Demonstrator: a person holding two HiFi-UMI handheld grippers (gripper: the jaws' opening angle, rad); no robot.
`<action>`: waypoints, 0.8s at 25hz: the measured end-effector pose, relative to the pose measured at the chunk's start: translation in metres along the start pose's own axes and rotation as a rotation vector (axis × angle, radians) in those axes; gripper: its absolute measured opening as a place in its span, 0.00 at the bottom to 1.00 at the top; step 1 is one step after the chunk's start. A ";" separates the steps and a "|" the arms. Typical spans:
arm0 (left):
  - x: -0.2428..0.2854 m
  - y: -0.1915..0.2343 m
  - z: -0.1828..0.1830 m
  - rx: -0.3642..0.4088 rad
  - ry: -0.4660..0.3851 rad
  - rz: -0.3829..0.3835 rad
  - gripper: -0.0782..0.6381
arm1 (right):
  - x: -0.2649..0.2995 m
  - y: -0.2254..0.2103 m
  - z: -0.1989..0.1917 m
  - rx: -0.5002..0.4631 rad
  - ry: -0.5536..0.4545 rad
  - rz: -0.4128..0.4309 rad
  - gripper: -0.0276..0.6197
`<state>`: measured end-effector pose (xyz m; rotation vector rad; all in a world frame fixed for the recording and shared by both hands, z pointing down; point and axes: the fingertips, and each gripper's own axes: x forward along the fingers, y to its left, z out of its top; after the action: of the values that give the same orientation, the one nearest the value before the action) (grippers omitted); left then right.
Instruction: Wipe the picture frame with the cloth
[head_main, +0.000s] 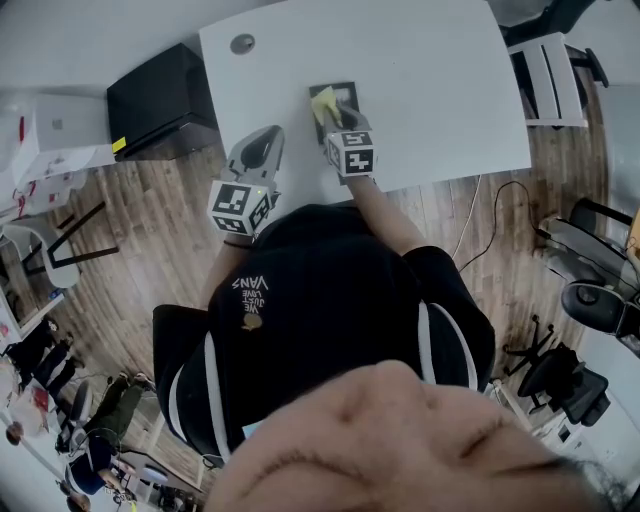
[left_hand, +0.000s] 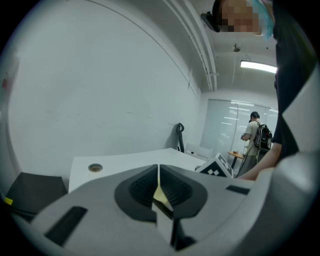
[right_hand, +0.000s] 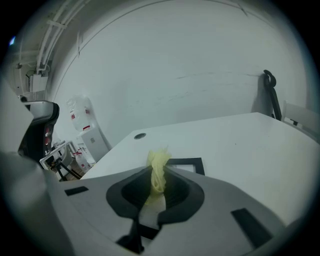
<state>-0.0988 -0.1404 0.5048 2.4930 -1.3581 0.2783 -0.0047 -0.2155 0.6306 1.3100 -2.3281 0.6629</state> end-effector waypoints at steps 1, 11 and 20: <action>0.001 0.000 0.000 0.000 0.000 -0.003 0.14 | -0.001 -0.003 0.000 0.002 0.000 -0.008 0.12; 0.010 -0.009 0.001 -0.015 -0.004 -0.036 0.14 | -0.018 -0.044 -0.006 0.024 -0.003 -0.103 0.12; 0.016 -0.012 0.002 -0.018 -0.005 -0.053 0.14 | -0.035 -0.078 -0.006 0.051 -0.011 -0.177 0.12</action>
<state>-0.0800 -0.1480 0.5055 2.5128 -1.2881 0.2475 0.0800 -0.2234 0.6333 1.5248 -2.1838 0.6629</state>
